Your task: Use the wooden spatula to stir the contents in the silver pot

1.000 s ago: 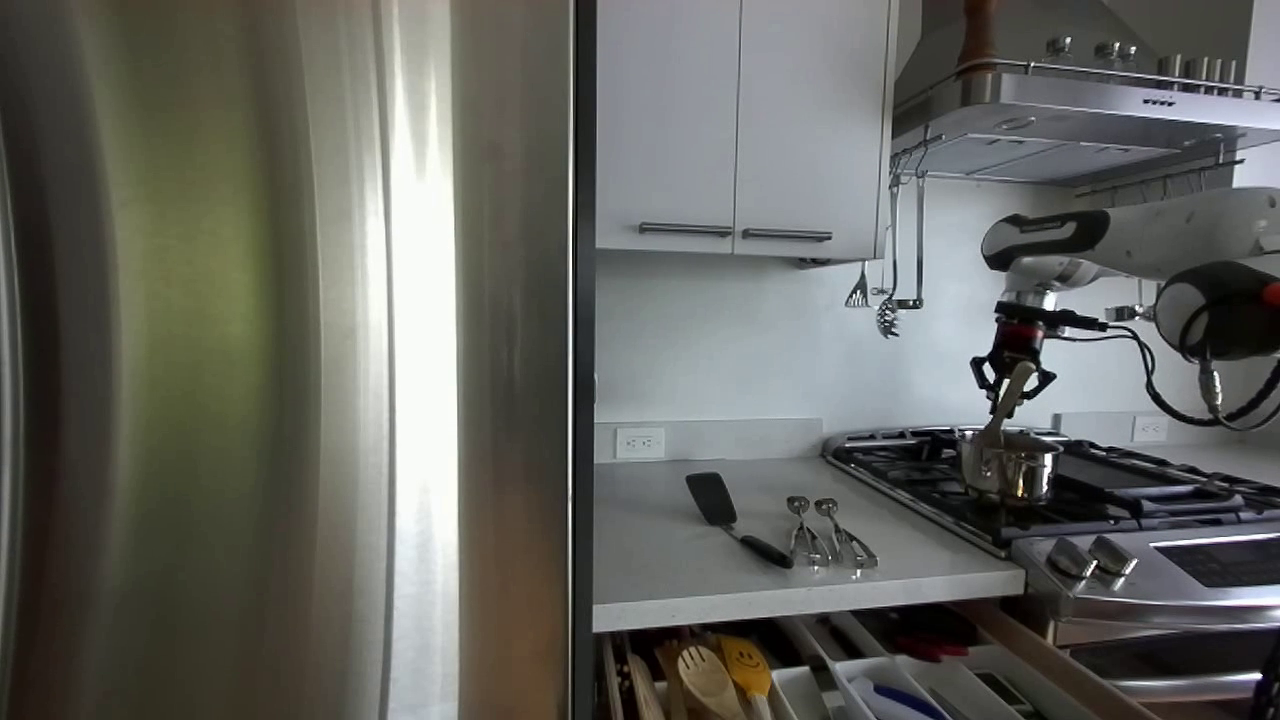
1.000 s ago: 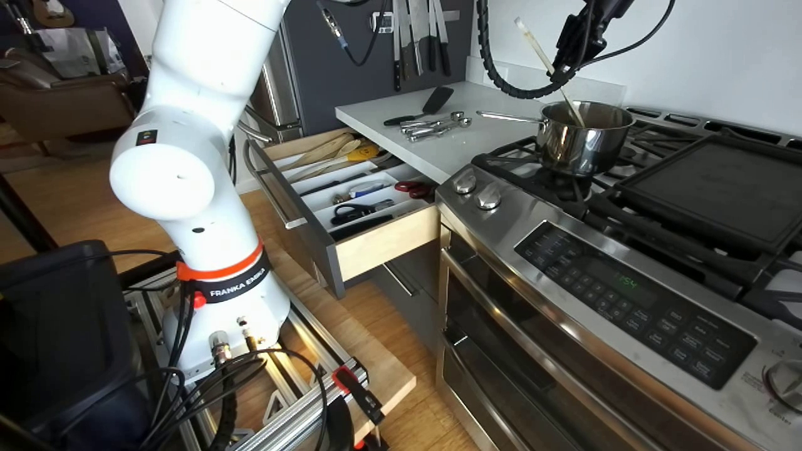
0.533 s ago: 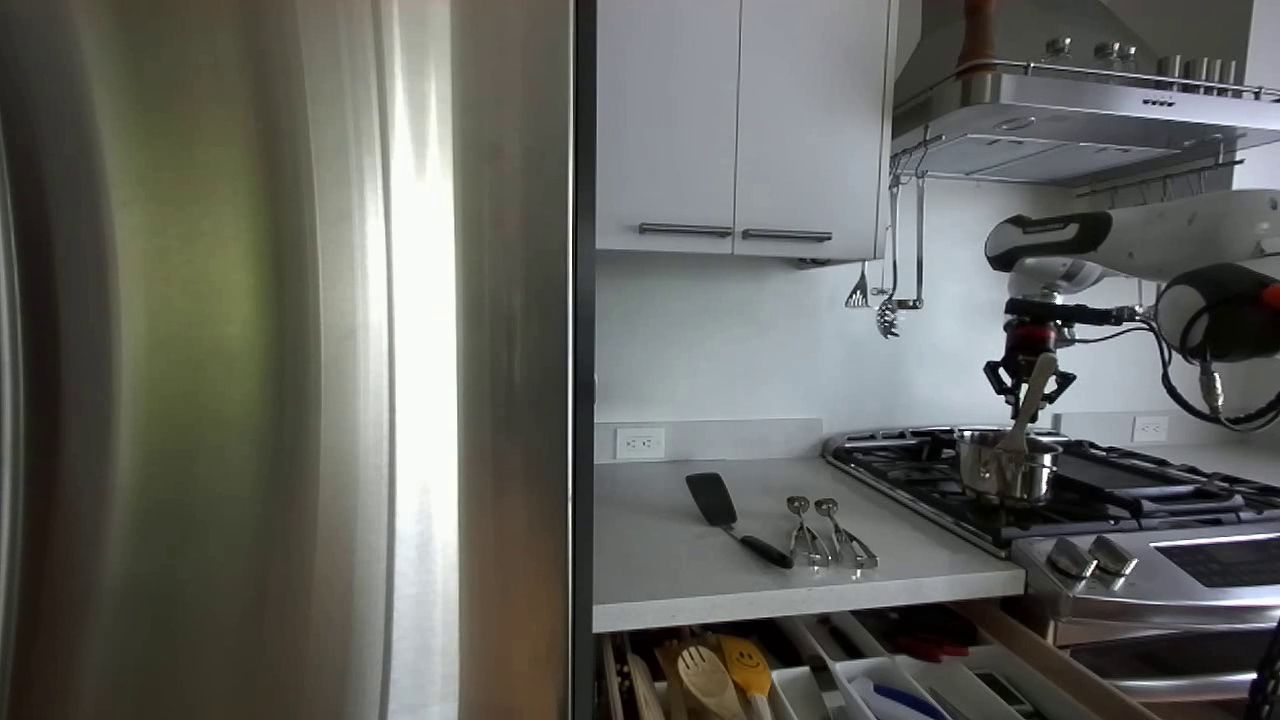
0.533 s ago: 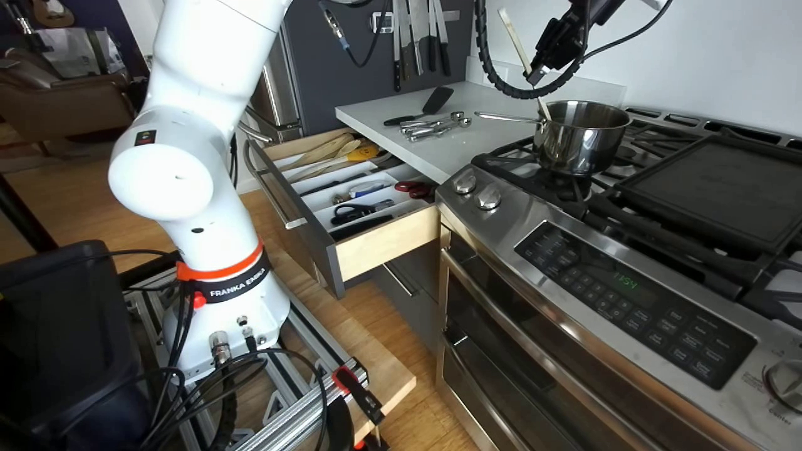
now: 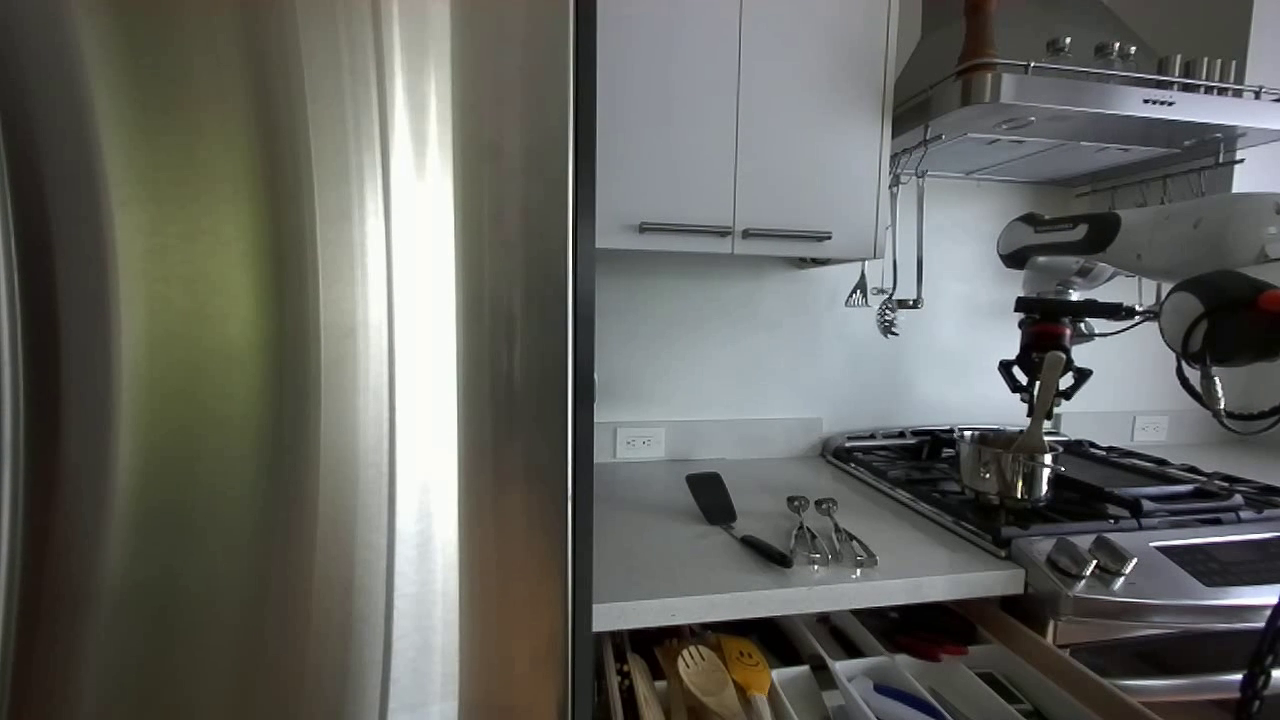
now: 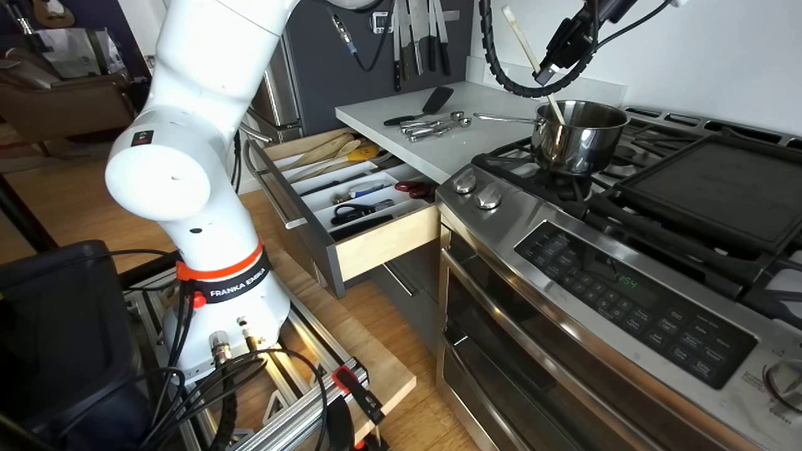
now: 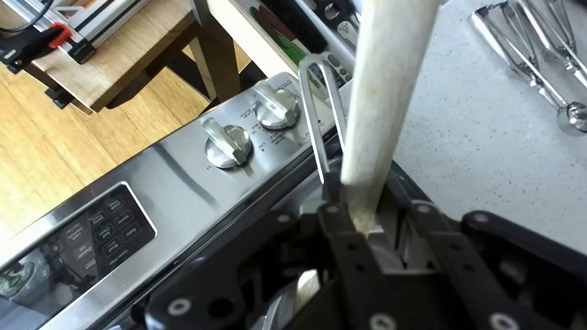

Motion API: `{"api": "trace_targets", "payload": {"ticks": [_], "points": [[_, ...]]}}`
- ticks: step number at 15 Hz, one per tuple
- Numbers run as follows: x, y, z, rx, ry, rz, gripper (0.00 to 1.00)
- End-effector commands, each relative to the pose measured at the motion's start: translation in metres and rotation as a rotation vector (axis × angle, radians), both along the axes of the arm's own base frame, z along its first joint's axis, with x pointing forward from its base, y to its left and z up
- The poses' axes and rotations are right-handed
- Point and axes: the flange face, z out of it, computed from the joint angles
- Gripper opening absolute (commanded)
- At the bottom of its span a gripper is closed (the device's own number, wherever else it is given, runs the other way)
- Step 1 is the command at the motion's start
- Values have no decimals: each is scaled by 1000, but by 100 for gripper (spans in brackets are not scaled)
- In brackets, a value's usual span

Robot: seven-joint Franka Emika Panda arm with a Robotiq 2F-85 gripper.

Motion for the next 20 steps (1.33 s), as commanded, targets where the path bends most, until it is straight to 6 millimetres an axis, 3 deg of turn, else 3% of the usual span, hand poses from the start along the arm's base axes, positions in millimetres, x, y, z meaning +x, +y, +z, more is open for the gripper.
{"api": "trace_targets", "payload": {"ticks": [1,10,15,20], "points": [[7,-12,3,-50,-33,-60,6],[36,-25,2,-156,-218,-102,6],[46,-7,-6,-89,-256,-19,6],[43,15,-13,-14,-192,66,6]]}}
